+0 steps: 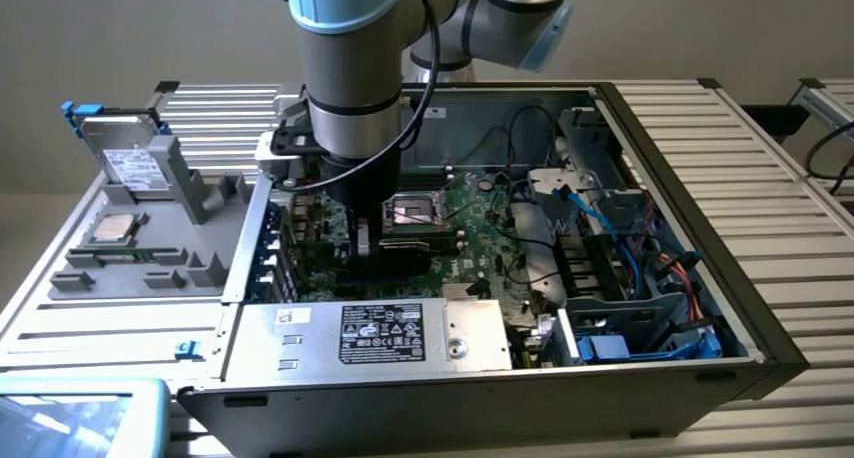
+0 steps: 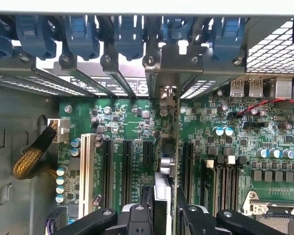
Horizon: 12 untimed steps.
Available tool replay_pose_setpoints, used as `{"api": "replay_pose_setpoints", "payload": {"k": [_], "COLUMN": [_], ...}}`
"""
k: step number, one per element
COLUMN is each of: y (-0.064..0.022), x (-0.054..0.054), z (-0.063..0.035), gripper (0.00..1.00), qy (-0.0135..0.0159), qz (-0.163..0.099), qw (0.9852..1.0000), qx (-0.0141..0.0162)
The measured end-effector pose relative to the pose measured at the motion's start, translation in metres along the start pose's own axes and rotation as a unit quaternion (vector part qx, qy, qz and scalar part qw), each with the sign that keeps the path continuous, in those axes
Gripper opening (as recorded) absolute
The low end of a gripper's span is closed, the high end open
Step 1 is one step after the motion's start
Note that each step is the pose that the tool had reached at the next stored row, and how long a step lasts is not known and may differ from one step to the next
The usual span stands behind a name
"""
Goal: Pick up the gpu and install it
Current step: 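Insert the gpu into the slot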
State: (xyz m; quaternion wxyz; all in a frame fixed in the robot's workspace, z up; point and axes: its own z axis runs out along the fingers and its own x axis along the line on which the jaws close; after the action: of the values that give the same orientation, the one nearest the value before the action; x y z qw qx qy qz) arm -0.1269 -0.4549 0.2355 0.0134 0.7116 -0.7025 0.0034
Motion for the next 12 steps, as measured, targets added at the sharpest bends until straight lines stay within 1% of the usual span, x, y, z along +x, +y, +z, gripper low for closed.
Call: {"api": "replay_pose_setpoints", "payload": {"k": [12], "y": [0.0005], "x": [0.0], "z": [0.001], "gripper": [0.28], "qy": [0.0001], "qz": [0.0], "qw": [1.0], "qx": [0.0004]}}
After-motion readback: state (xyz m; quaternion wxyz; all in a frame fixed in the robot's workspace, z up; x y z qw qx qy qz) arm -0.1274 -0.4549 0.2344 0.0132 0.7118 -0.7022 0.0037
